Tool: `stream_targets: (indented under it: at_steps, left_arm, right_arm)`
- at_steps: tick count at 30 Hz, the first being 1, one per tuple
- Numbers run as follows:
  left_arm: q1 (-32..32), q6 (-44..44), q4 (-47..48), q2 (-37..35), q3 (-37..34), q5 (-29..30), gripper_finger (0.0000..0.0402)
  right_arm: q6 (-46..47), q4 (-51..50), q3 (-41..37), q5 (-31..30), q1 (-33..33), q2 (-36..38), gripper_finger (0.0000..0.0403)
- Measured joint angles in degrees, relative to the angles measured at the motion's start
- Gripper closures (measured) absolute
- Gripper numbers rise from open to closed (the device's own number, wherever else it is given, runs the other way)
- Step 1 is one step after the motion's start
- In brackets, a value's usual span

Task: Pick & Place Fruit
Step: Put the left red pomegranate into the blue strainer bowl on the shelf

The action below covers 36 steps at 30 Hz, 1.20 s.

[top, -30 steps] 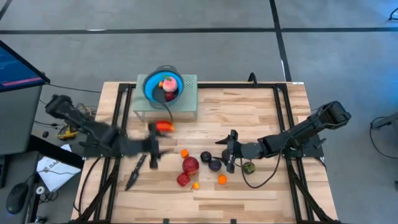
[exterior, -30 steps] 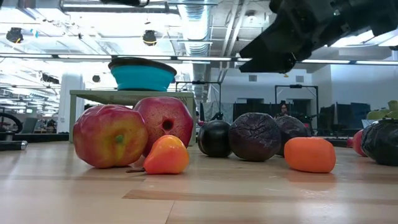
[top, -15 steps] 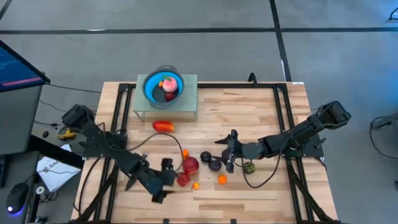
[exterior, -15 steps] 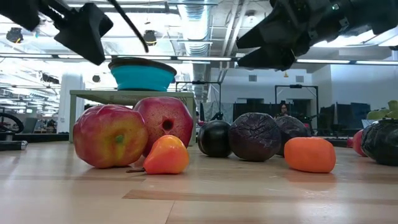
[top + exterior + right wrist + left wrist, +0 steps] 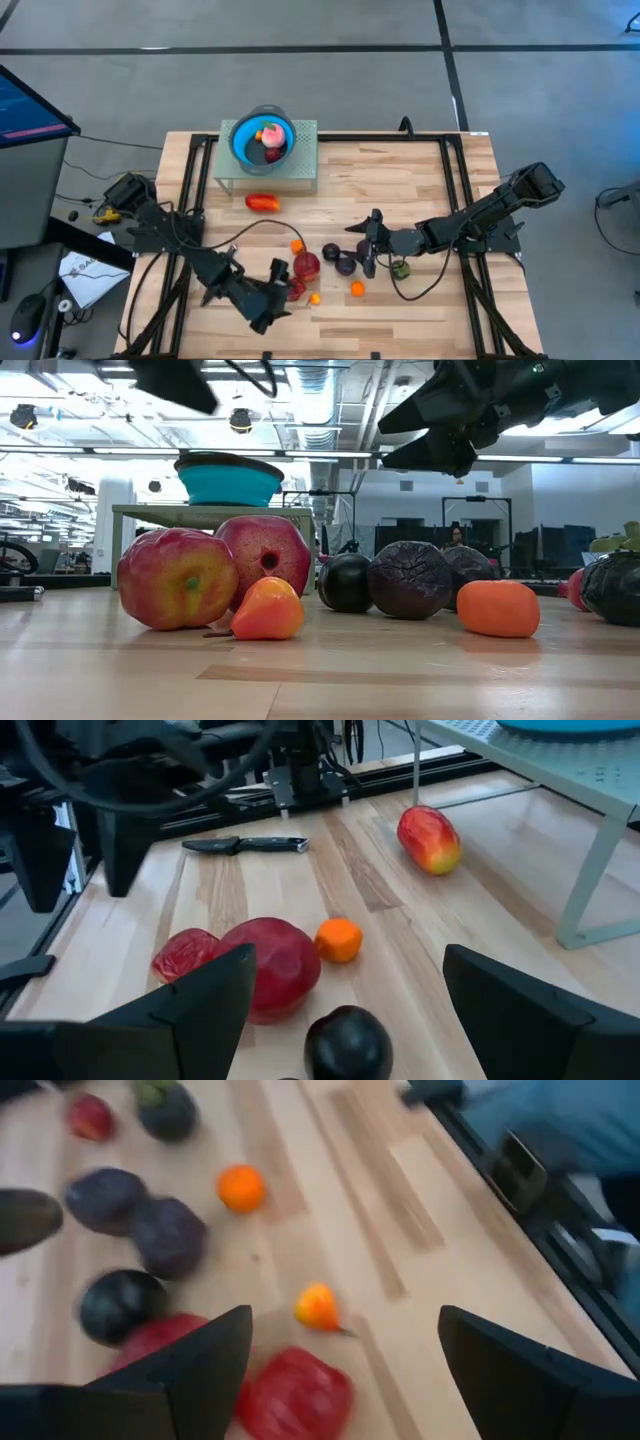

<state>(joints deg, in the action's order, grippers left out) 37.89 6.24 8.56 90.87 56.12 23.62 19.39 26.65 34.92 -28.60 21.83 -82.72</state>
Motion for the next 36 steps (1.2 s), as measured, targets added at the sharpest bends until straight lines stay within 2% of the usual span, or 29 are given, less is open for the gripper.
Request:
stream_targets:
  at_steps: [2, 6, 10, 20, 29, 36]
  left_arm:
    - [-1.68, 0.01, -1.44, 0.00, 0.00, -0.46, 0.0089]
    - [-6.05, -1.59, -1.31, 0.02, 1.89, -6.03, 0.0087]
    - [-8.04, -8.55, -0.58, 0.02, 3.68, -6.80, 0.0087]
    - [-10.66, -10.24, 3.43, 0.02, 3.58, -10.59, 0.0086]
    - [-10.55, -6.50, 1.38, 3.41, 3.48, -11.67, 0.0092]
    - [-10.53, -5.60, -2.91, 7.02, 3.48, -8.90, 0.0117]
  right_arm:
    - [0.67, 0.01, 0.02, 0.00, 0.40, 0.00, 0.0088]
    - [0.83, -0.01, 0.02, 0.02, 1.40, 0.00, 0.0088]
    - [0.83, -0.02, 0.02, 0.02, 1.82, 0.00, 0.0088]
    - [1.07, -0.04, 0.02, 0.02, -0.36, 0.00, 0.0088]
    - [1.23, -0.13, 0.04, 0.04, -0.75, 0.00, 0.0088]
    - [1.56, 0.36, 0.06, 0.02, -0.74, 0.00, 0.0088]
